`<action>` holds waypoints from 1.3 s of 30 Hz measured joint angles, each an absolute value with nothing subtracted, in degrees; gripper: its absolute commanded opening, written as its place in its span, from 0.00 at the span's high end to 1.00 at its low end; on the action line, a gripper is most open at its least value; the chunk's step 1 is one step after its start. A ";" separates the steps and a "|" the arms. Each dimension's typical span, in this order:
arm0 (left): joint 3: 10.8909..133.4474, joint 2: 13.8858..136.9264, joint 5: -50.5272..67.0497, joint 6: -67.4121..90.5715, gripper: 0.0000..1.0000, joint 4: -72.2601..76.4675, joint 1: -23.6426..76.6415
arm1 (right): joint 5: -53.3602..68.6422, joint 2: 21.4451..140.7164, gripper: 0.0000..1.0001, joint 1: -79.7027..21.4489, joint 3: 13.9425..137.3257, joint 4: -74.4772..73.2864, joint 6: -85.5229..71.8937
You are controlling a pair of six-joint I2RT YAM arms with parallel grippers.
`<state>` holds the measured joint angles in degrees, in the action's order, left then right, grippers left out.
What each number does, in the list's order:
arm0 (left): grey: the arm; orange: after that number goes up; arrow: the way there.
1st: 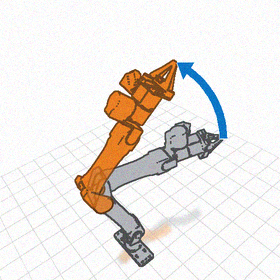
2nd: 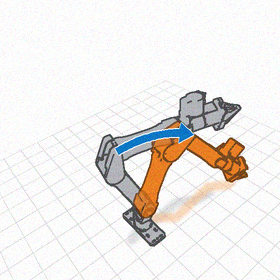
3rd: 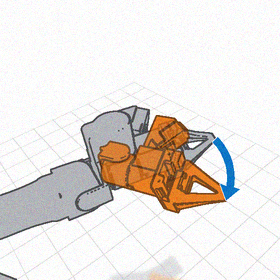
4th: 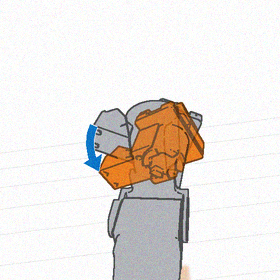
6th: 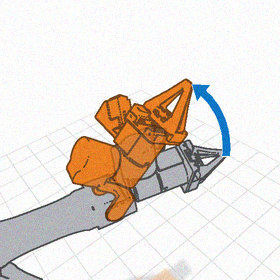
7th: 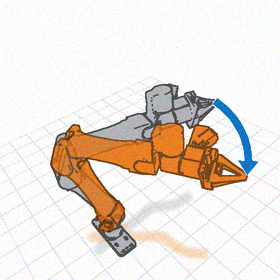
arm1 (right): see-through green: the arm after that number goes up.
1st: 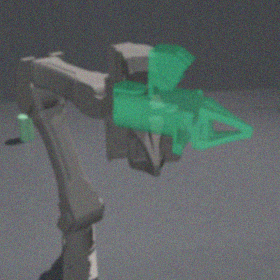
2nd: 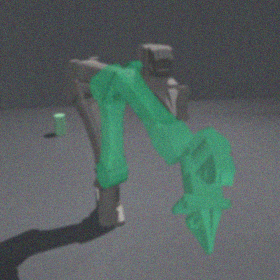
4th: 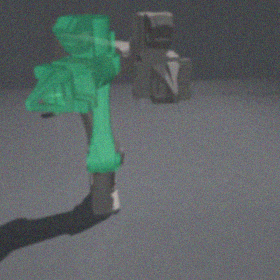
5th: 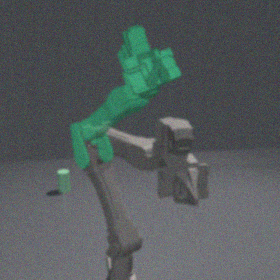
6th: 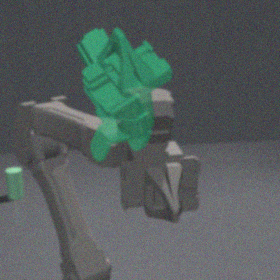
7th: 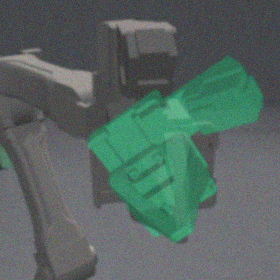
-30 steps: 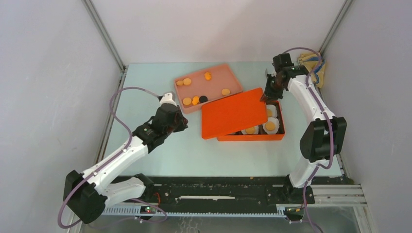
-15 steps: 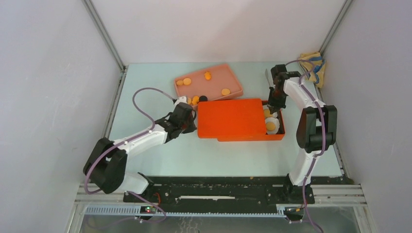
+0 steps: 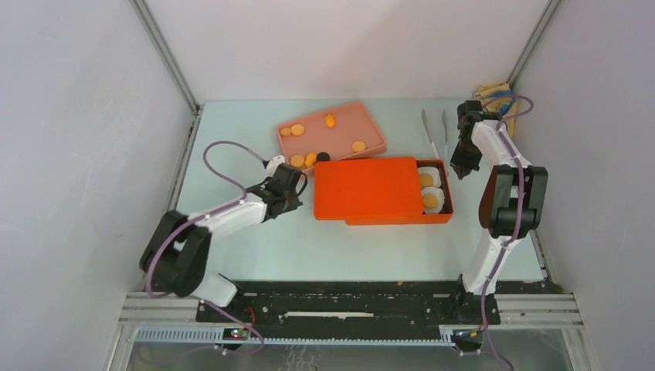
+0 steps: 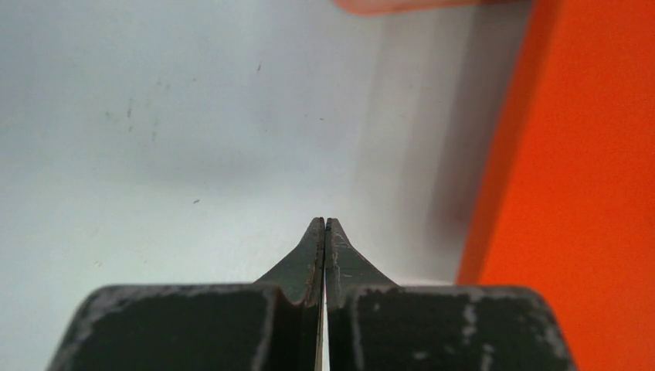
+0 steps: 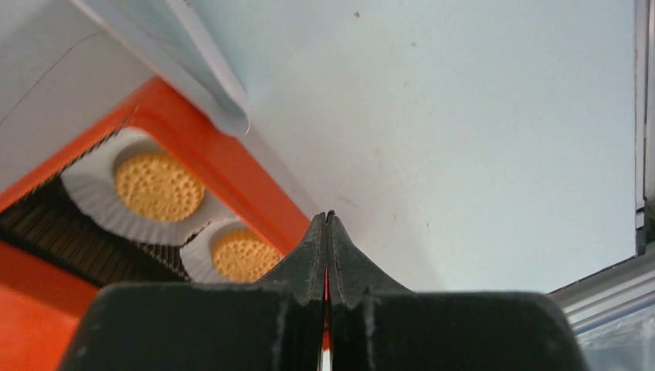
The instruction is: Pack the cookies
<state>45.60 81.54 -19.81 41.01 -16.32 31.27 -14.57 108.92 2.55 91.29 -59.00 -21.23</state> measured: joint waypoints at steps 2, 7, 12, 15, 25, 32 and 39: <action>45.63 86.15 -19.53 40.99 1.00 -14.57 30.94 | -14.63 111.28 1.00 3.16 92.33 -58.81 -21.23; 48.56 95.09 -15.57 41.06 1.00 -7.81 30.98 | -9.80 119.11 1.00 4.03 93.65 -58.13 -20.69; 51.79 98.52 -11.90 40.93 1.00 -5.19 30.96 | -0.73 123.09 1.00 4.27 94.06 -56.36 -19.18; 52.84 98.59 -10.57 40.60 1.00 -5.52 30.98 | 4.12 123.17 1.00 3.07 94.67 -55.53 -18.41; 45.71 86.94 -11.40 39.66 1.00 -13.45 29.21 | 11.57 123.57 1.00 -12.01 101.93 -51.07 -17.74; 43.81 81.78 -13.34 40.34 1.00 -17.63 29.98 | 13.96 123.57 1.00 -12.29 100.95 -50.81 -19.68; 43.77 61.89 -26.59 44.05 1.00 -30.13 30.94 | 15.35 123.57 1.00 -11.14 98.37 -50.74 -21.06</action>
<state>43.77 61.89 -26.59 44.05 -30.13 30.94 15.35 123.57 -11.14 98.37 -50.74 -21.06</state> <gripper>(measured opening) 0.002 0.003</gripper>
